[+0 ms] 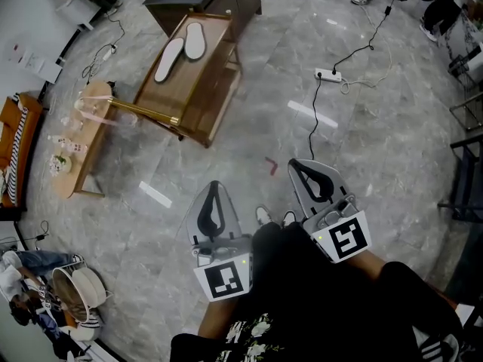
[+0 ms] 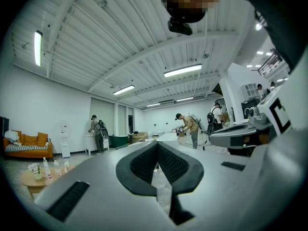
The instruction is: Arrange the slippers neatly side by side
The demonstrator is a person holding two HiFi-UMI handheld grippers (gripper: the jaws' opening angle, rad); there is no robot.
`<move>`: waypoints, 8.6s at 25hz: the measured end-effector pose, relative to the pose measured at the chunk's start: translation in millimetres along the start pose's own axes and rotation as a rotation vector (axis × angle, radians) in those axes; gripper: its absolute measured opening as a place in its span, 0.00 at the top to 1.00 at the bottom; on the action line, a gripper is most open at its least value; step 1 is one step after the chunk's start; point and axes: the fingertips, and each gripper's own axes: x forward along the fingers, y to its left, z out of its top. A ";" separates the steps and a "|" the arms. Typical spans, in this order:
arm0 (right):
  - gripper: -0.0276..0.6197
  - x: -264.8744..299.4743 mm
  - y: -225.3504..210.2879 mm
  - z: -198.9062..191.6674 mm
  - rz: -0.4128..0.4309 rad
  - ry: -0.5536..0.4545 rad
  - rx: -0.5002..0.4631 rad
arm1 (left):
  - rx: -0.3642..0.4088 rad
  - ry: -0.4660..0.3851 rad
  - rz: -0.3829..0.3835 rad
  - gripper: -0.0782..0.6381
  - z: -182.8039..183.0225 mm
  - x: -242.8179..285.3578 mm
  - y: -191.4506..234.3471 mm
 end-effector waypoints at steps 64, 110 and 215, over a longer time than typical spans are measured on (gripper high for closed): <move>0.96 183.3 -43.5 -9.0 -0.100 0.008 -0.051 | 0.006 -0.021 -0.078 0.89 -16.8 161.2 127.8; 0.96 356.4 -205.7 -10.0 0.195 0.029 -0.067 | 0.023 0.033 0.192 0.89 -8.2 354.2 121.3; 0.96 716.2 -134.8 -210.7 0.884 0.496 -0.051 | -0.151 0.689 0.544 0.74 -270.7 525.8 310.5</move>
